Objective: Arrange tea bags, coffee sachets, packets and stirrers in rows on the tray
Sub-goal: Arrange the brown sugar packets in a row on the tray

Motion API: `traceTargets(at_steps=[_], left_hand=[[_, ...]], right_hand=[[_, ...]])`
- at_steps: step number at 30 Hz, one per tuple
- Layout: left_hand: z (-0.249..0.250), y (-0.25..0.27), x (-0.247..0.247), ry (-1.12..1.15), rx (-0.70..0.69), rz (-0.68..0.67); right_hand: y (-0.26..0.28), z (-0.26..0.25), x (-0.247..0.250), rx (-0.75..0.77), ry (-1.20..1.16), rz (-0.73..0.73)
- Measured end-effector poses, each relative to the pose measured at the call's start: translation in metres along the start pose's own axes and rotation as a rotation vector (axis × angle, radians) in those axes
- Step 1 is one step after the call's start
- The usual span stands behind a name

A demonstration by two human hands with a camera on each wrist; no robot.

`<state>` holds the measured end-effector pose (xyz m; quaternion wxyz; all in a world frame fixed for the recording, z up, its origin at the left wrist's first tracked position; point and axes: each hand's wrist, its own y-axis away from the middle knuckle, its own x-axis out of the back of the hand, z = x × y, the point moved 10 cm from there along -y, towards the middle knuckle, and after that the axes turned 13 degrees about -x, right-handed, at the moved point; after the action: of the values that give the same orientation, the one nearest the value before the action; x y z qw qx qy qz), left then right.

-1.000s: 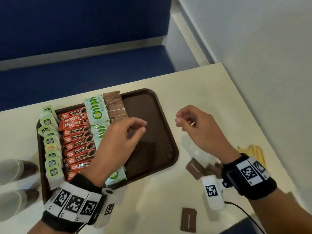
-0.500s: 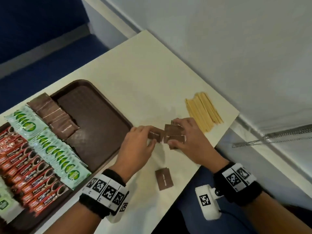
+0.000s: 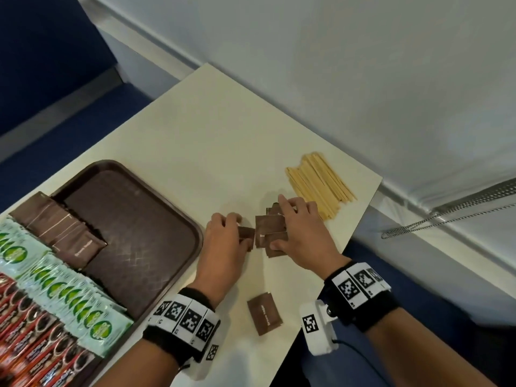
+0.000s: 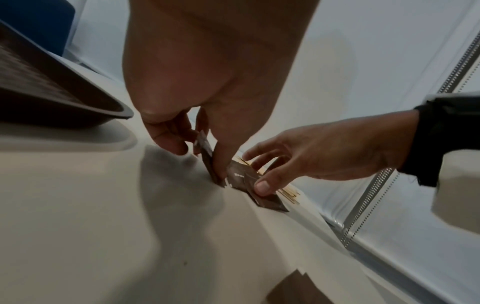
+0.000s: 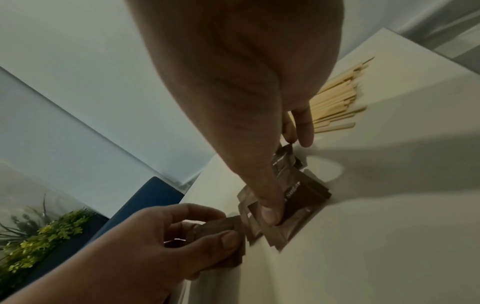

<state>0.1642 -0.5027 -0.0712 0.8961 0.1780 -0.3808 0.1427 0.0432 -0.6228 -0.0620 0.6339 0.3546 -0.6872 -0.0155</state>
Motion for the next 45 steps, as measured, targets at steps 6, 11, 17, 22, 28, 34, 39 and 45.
traceTargets(at_steps=[6,11,17,22,28,34,39,45], left_hand=[[0.001,-0.014,0.008,0.199,-0.033,0.068],[-0.010,-0.017,0.012,0.408,0.086,0.135],[-0.017,-0.006,0.014,0.773,0.242,0.236],[0.015,-0.002,0.024,0.979,0.158,0.199],[0.027,-0.003,0.025,1.108,0.113,0.151],[0.003,0.003,0.023,1.138,0.176,0.217],[-0.012,0.009,0.031,1.132,0.200,0.249],[-0.025,0.016,0.039,1.152,0.209,0.292]], right_hand=[[-0.009,0.002,-0.004,-0.084,-0.181,-0.098],[-0.001,0.001,-0.002,-0.102,-0.435,-0.187],[0.017,0.005,0.018,-0.111,-0.850,-0.247],[0.020,-0.011,0.027,-0.074,-1.080,-0.294],[0.036,-0.038,0.044,0.053,-0.784,0.061],[0.041,-0.015,0.019,-0.074,-0.940,-0.008],[0.072,0.007,-0.043,-0.126,-0.341,-0.327],[0.115,-0.004,-0.066,-0.052,0.162,-0.247]])
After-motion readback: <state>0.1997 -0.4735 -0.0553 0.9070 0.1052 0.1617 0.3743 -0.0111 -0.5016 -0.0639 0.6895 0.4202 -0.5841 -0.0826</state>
